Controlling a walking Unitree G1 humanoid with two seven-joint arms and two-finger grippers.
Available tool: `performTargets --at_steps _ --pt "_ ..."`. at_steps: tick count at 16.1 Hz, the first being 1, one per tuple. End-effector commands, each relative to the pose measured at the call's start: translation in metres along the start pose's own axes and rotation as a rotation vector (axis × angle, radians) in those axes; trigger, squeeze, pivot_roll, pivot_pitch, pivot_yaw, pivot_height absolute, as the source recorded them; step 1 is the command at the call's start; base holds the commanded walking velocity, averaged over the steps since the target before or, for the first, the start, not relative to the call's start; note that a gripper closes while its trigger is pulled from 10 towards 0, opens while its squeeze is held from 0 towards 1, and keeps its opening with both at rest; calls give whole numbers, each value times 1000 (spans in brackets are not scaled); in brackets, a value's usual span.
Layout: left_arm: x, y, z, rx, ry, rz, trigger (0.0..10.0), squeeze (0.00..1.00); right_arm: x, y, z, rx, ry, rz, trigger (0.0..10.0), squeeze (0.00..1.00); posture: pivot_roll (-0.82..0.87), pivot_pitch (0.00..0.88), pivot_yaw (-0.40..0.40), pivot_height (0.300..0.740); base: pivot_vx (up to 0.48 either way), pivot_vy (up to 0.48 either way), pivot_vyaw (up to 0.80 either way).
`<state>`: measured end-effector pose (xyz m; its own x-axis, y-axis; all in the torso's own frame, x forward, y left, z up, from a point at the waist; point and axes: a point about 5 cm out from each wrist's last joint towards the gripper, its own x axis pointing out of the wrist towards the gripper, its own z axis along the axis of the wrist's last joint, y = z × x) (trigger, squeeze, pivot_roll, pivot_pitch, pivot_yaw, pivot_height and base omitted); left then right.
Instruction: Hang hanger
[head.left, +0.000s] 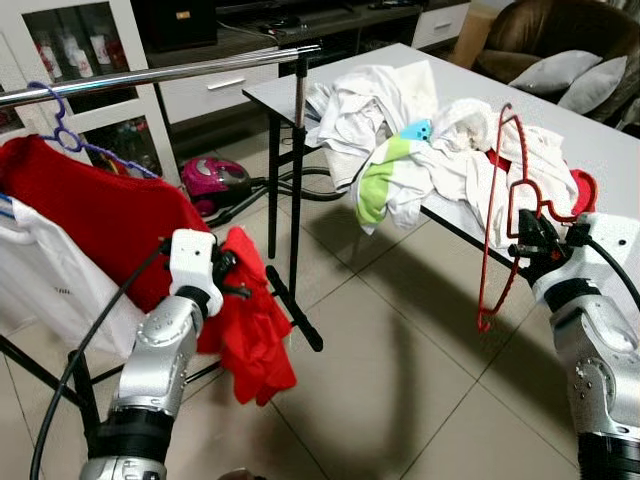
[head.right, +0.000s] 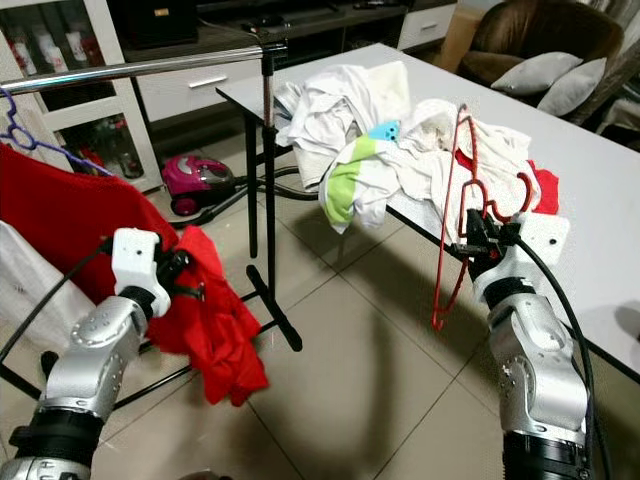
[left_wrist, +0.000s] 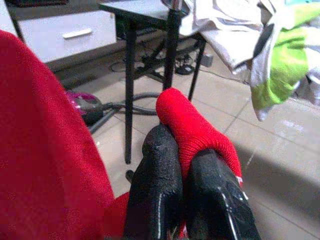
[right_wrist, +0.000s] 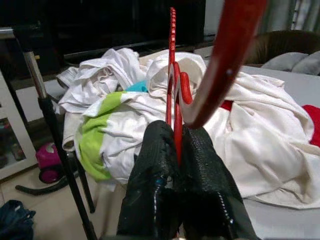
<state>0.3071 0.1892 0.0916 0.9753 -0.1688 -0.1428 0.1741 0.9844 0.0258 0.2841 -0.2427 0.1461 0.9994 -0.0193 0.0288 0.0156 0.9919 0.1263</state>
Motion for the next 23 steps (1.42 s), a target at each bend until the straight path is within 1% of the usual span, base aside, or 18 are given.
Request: performTargets --at_steps 1,2,3,4,6,8,10,11,13,14,15,16,17,18,19,21,22,23 --pt "3 4 6 8 -28 22 10000 0 6 -3 4 5 -25 -8 10000 0 -44 0 -71 740 0 0 0" --pt "4 2 6 -3 -32 33 10000 0 8 -4 4 5 -24 -4 10000 0 -32 0 -73 740 0 0 0" --pt "4 -4 6 -5 -34 12 10000 0 7 -6 3 5 -21 -4 10000 0 -34 0 -67 740 0 0 0" --pt "3 -7 5 -3 -34 -8 10000 0 5 -8 2 5 -19 -10 10000 0 -33 0 -68 740 0 0 0" --pt "-2 -8 -3 7 -9 -17 10000 0 -3 -12 -7 2 7 -42 10000 0 -39 0 -69 740 0 0 0" --pt "-7 -10 -6 3 0 -23 10000 0 -8 -11 -8 -2 12 -39 10000 0 -39 0 -78 740 0 0 0" --pt "-9 -12 -5 9 1 -33 10000 0 -11 -10 -8 -8 28 -20 10000 0 -36 0 -80 740 0 0 0" --pt "-11 -15 -8 3 7 -36 10000 0 -15 -8 -12 -18 40 -4 10000 0 -45 0 -74 740 0 0 0" --pt "-11 -20 -11 -2 19 -49 10000 0 -20 -6 -13 -3 41 5 10000 0 -53 0 -59 740 0 0 0" --pt "-13 -24 -12 -5 26 -57 10000 0 -27 -8 -15 -12 53 -6 10000 0 -65 0 -41 740 0 0 0" --pt "-15 -23 -13 -12 33 -60 10000 0 -32 -8 -16 -2 55 -20 10000 0 -75 0 -32 740 0 0 0" --pt "-15 -22 -14 -10 35 -60 10000 0 -33 -8 -17 0 56 -23 10000 0 -75 0 -32 740 0 0 0" --pt "-15 -21 -14 -5 39 -57 10000 0 -38 -7 -19 0 64 -26 10000 0 -88 0 -16 740 0 0 0" --pt "-14 -20 -13 -4 39 -55 10000 0 -40 -6 -20 -2 69 -26 10000 0 -91 0 -15 740 0 0 0" --pt "-10 -23 -8 -9 26 -71 10000 0 -50 -2 -24 2 95 -27 10000 0 -126 0 10 740 0 0 0" --pt "0 -27 -4 -5 30 -88 10000 0 -51 7 -27 8 110 -35 10000 0 -153 0 43 740 0 0 -250" --pt "3 -32 -2 0 28 -107 10000 0 -58 10 -30 19 138 -43 10000 0 -156 0 60 740 0 0 -781" --pt "7 -34 3 1 25 -114 10000 0 -59 13 -31 34 150 -47 10000 0 -157 0 68 740 0 0 -781"
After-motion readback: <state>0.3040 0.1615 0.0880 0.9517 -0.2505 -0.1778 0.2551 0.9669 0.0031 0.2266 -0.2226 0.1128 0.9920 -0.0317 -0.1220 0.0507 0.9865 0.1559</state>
